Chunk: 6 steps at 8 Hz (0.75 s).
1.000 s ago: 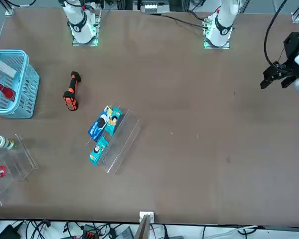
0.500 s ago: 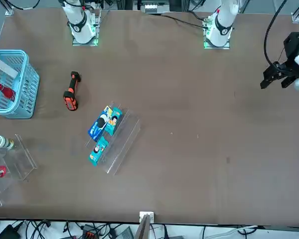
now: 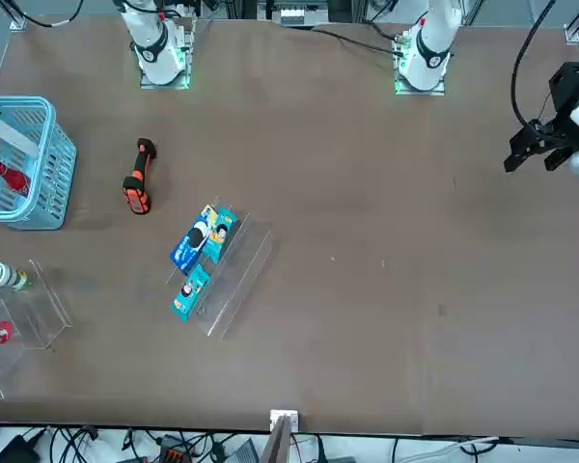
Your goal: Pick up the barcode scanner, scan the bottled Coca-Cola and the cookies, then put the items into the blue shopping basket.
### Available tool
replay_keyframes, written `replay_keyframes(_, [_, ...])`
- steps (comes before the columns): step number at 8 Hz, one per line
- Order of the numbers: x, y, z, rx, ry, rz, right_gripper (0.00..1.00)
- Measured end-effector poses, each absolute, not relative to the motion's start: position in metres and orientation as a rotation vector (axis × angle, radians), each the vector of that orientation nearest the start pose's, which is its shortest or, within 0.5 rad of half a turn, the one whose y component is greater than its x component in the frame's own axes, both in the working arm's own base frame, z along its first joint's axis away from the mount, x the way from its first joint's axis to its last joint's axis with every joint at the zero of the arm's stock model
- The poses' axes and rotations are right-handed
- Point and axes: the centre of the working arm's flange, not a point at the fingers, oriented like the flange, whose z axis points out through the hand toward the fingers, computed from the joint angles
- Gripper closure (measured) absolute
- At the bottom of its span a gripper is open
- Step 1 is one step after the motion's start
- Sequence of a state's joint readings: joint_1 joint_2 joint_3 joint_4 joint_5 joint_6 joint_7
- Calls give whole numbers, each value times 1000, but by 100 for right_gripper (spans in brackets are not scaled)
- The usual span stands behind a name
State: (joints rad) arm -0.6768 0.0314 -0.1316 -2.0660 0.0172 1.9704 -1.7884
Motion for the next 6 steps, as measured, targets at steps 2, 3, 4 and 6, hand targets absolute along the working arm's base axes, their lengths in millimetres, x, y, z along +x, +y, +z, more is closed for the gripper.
replay_keyframes(2, [378, -393, 384, -2650, -1399, 52, 49])
replay_keyframes(3, [378, -394, 377, -2643, -1392, 59, 44])
replay_keyframes(4, [378, -395, 375, -2641, -1389, 60, 28])
replay_keyframes(6, [378, -395, 377, -2644, -1390, 58, 0])
